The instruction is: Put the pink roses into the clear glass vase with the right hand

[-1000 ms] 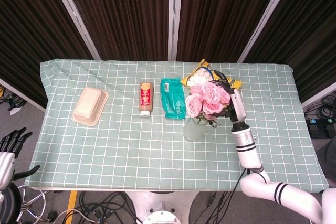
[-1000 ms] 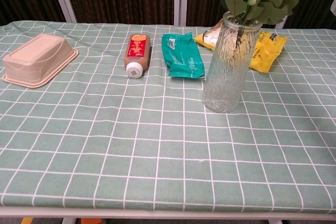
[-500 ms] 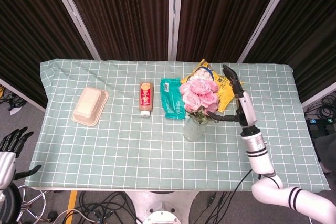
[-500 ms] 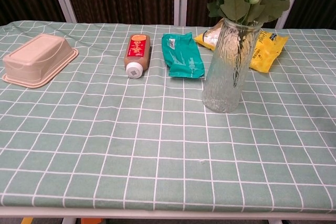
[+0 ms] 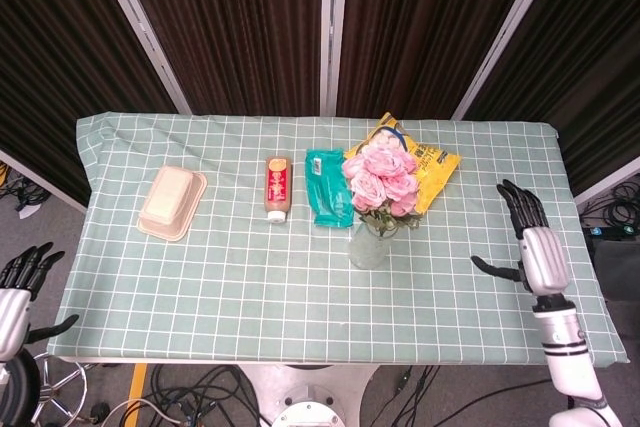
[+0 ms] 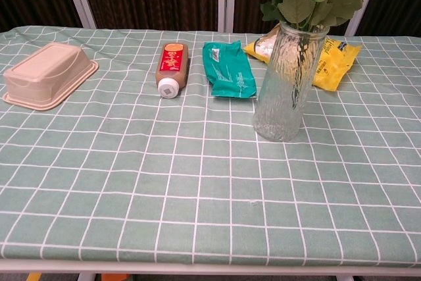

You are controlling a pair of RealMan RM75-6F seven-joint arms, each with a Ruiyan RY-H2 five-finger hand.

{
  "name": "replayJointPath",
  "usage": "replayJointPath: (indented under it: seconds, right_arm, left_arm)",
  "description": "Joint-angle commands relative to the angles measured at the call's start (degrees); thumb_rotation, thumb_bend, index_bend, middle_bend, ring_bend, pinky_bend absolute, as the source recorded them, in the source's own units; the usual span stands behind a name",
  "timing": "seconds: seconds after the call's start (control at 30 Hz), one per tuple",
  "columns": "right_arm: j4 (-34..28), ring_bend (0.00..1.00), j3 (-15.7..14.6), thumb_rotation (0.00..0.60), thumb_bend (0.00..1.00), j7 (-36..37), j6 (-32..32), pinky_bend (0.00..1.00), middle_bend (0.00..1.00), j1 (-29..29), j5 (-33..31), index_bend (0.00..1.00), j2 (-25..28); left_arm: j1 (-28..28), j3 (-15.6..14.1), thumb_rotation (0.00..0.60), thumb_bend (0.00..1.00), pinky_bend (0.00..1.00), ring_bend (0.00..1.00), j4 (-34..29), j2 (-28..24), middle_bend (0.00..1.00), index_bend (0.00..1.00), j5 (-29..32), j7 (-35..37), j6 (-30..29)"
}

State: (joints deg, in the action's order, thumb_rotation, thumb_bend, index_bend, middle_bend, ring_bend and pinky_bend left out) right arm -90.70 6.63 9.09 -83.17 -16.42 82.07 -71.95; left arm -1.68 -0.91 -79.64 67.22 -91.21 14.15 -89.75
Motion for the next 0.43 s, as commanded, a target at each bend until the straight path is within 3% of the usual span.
replayJointPath:
  seconds: [0.03,0.43]
  right_arm:
    - [3.76,0.0,-6.26,0.6,0.02,-16.46,-4.47,0.0,0.0,9.04,-4.91,0.0,-1.61]
    - [13.78,0.0,-5.76,0.6,0.0,-12.08,-10.26,0.0,0.0,14.35,-2.01,0.0,-7.88]
  left_arm:
    - [0.08,-0.07,0.6,0.09,0.12,0.0,-0.08,0.11,0.03,0.12,-0.07,-0.06,-0.12]
    - [0.34,-0.23,0.6,0.09,0.12,0.0,0.76,1.31,0.03,0.12,0.35,-0.04,0.2]
